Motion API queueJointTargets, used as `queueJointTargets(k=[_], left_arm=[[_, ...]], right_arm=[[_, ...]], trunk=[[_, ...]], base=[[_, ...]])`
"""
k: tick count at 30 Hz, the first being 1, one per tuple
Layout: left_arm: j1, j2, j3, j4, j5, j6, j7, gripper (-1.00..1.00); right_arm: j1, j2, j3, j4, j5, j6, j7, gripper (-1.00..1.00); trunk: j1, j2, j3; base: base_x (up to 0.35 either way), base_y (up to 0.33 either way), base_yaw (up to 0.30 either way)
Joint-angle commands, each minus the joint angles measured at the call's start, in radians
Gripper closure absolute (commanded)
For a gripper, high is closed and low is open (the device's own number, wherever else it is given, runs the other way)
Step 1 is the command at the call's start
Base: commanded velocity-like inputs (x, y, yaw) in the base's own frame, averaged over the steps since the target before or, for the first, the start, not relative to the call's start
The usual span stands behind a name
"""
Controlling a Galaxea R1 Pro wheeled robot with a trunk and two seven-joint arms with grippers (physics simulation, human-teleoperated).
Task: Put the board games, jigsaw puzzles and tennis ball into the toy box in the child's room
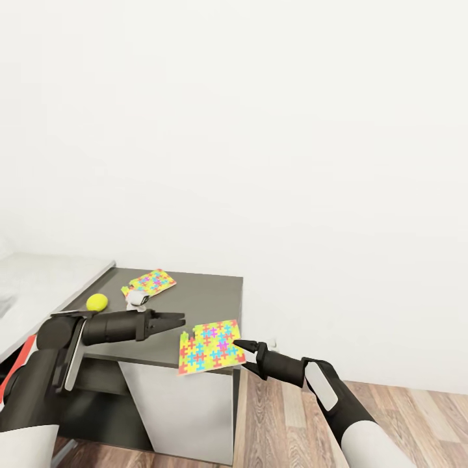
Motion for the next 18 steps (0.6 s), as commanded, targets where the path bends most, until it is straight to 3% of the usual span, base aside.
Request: queueJointTargets(k=[1, 18], left_arm=[[-0.001, 0.000, 0.000, -0.001, -0.006, 0.010, -0.006, -1.00], [-0.001, 0.000, 0.000, -0.001, -0.006, 0.010, -0.006, -1.00]], right_arm=[[-0.001, 0.000, 0.000, 0.000, -0.003, 0.005, 0.000, -1.00], [-0.001, 0.000, 0.000, 0.000, -0.004, 0.008, 0.000, -1.00]], trunk=[[0.000, 0.000, -0.001], [0.000, 0.000, -0.001]], base=[[0.000, 0.016, 0.000], [-0.021, 0.021, 0.000]])
